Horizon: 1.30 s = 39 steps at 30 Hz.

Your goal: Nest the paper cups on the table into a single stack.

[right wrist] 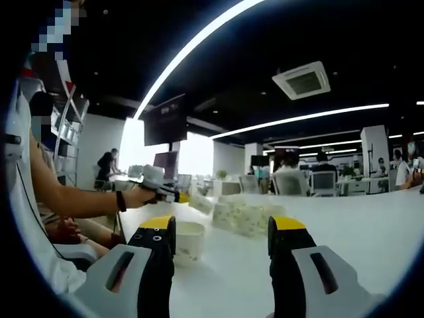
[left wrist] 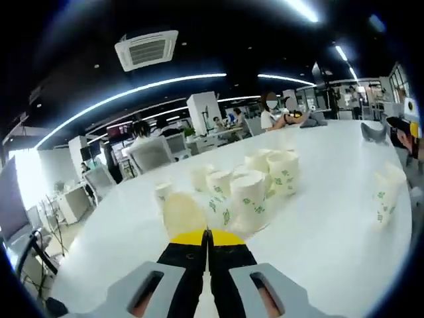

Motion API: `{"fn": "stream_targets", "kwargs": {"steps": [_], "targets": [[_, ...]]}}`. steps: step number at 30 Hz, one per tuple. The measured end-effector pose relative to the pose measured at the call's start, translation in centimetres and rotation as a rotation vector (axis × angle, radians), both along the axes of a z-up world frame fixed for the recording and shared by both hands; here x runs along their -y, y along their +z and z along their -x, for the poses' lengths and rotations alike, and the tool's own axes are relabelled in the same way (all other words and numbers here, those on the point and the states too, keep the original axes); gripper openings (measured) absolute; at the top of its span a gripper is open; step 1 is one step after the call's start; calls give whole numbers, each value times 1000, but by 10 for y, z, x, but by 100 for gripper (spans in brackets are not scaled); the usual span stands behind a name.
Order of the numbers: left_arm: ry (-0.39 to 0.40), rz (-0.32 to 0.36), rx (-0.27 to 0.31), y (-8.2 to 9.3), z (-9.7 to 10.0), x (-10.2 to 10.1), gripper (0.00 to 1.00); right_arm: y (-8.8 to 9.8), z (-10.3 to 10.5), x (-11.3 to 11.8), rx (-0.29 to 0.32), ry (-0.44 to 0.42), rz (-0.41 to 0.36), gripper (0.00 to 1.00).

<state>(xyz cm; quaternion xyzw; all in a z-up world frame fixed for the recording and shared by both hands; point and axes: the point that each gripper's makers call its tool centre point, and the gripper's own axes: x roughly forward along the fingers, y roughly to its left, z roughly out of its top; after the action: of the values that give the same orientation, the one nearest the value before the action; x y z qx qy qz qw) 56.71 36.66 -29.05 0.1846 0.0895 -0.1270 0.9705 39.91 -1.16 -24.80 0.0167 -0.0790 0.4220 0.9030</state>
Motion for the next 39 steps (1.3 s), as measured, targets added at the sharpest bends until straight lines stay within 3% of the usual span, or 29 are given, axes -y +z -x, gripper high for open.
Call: {"fn": "stream_targets", "kwargs": {"steps": [4,10,13,17,19,24,26,30,36,39], "targets": [[-80,-160,48,26,16,24,0,1,6,-9,-9,42,-24,59],[-244,-246,48,51,40,73,0,4,8,-22,-12,78,-27,59],[-277,-297,-7,54,53,92,0,5,5,-35,-4,107,20,59],[-344,-348,-43,61,71,126,0,10,-4,-57,31,142,138,60],[-378,-390,-43,66,80,143,0,12,-8,-67,42,154,185,61],[-423,-472,-8,87,99,173,0,12,-25,-95,71,148,392,62],[-438,-488,-4,93,110,187,0,16,-29,-105,85,151,420,62],[-472,-614,28,98,132,210,0,14,-44,-114,108,125,504,62],[-475,-710,65,99,152,229,0,11,-50,-120,113,127,525,62],[-497,-722,68,98,162,238,0,11,-50,-121,117,130,530,61]]}}
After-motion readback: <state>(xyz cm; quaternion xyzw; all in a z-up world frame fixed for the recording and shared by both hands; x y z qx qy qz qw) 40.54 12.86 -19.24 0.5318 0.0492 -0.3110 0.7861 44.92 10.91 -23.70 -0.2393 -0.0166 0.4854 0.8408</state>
